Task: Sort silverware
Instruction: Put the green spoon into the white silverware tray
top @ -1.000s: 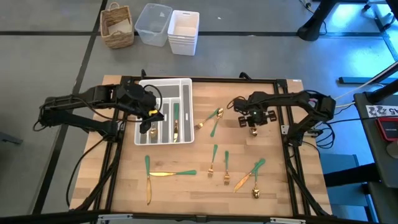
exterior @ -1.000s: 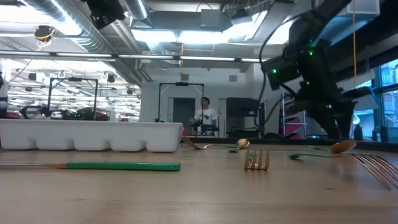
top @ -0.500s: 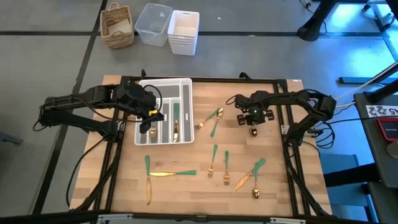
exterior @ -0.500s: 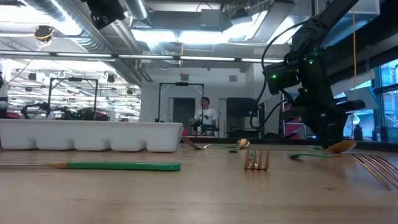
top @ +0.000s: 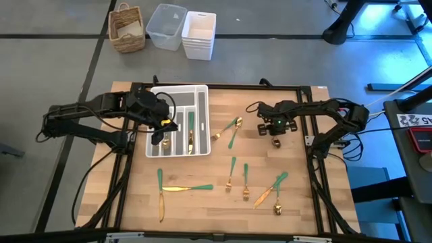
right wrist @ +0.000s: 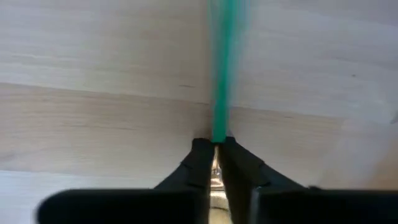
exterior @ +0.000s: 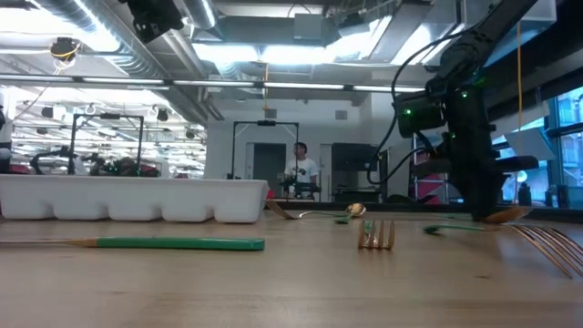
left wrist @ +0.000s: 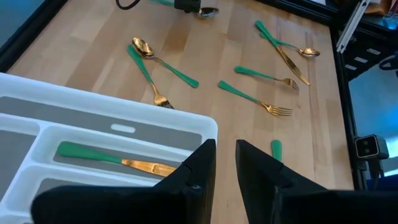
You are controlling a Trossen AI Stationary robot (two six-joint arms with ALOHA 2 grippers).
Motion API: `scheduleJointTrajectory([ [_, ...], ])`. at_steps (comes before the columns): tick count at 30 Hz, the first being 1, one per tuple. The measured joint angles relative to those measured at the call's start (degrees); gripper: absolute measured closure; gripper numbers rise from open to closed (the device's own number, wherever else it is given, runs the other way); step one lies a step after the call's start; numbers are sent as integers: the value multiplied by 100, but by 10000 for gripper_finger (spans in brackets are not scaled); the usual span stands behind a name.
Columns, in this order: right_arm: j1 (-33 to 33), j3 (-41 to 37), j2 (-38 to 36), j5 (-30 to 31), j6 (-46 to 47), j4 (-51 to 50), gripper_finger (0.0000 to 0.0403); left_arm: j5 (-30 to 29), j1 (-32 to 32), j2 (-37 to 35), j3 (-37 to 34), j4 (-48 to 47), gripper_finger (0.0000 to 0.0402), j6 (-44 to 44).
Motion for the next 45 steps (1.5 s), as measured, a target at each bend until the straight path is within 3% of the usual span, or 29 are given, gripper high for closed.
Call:
scheduleJointTrajectory([
  [2, 2, 1, 0, 37, -5, -5, 391, 0, -1, 0, 0, 0, 345, -3],
  [13, 9, 771, 81, -106, -432, -332, 395, 27, 0, -214, -7, -21, 345, -70],
  [19, 9, 1280, 76, -488, -741, -455, 397, -39, 0, -1021, -7, -217, 345, -421],
  [23, 9, 1596, 72, -885, -943, -519, 396, -476, -1, -1493, -38, -712, 345, -965],
  [31, 129, 2468, 61, -1661, -1180, -328, 396, -806, 0, -2847, -1165, -758, 345, -1865],
  [34, 401, 2791, 59, -1688, -964, 139, 395, -954, 0, -3365, -1502, -758, 345, -2120],
  [38, 940, 2905, 55, -1617, -201, 1525, 398, -976, 0, -3957, -1744, -751, 345, -1935],
  [45, 2021, 2916, 352, -64, 1267, 4474, 398, -977, 0, -4750, -1781, -722, 345, -1168],
])
